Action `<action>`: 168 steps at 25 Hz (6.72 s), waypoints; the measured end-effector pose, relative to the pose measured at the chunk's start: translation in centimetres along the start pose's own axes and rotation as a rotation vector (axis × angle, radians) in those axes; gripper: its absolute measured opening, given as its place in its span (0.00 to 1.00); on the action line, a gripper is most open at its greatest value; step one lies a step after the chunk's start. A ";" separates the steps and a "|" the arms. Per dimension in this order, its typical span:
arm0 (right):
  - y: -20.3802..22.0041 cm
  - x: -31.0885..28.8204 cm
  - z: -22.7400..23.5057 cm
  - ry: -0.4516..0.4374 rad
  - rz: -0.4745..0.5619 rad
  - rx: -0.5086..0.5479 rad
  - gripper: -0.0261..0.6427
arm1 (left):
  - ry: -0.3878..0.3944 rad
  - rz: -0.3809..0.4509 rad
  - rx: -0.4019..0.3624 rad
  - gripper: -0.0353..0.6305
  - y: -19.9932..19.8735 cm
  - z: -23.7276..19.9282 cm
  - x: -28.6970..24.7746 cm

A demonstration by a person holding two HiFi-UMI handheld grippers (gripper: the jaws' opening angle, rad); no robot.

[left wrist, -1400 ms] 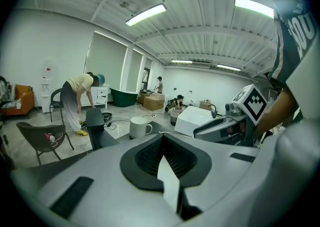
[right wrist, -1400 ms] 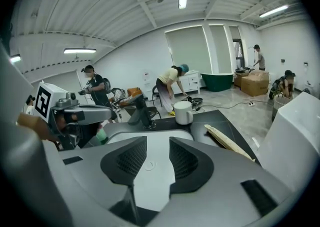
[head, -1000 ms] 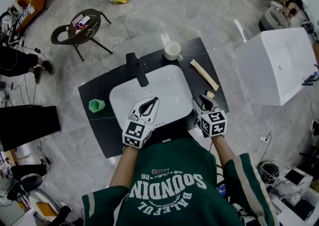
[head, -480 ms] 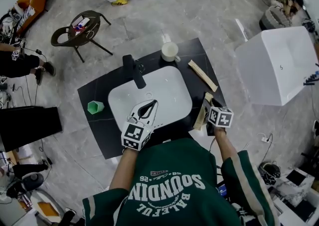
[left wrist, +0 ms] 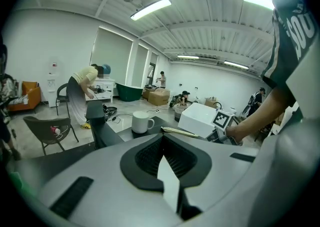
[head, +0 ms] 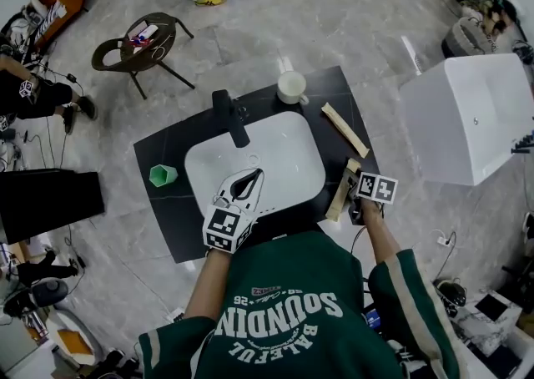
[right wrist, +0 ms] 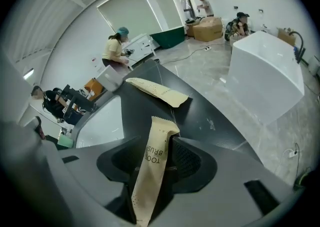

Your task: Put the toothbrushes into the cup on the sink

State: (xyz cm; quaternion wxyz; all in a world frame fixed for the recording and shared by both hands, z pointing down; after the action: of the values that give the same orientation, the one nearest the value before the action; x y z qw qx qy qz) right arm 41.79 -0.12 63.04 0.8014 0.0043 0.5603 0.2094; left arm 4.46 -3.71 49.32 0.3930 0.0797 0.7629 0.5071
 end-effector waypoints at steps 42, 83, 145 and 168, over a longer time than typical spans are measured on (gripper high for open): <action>-4.8 2.5 -15.3 -0.324 0.089 0.455 0.17 | -0.082 0.061 0.066 0.07 -0.5 -2.9 1.6; -23.7 9.4 -28.2 -0.399 0.598 0.928 0.17 | -0.202 0.070 0.129 0.07 -0.3 -4.5 2.7; -19.1 -0.8 -24.7 -0.256 0.376 0.955 0.11 | -0.249 0.033 0.164 0.07 1.3 -4.0 3.0; -9.6 1.1 -19.4 -0.254 0.335 0.861 0.11 | -0.107 0.001 0.105 0.07 0.0 -2.8 -1.7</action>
State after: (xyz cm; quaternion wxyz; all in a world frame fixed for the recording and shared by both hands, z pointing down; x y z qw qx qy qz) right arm 27.88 -12.92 52.49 0.7442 0.4515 0.4853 0.0823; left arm 3.70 -6.61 50.76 0.4285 0.1273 0.7662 0.4617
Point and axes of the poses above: the fingertips, and each gripper's own axes: x backward along the fingers, z to its right, y out of its underside, the point moved 9 cm from there along x, backward along the fingers, and after that the axes turned 7 degrees about -z, right-handed, at the moved point
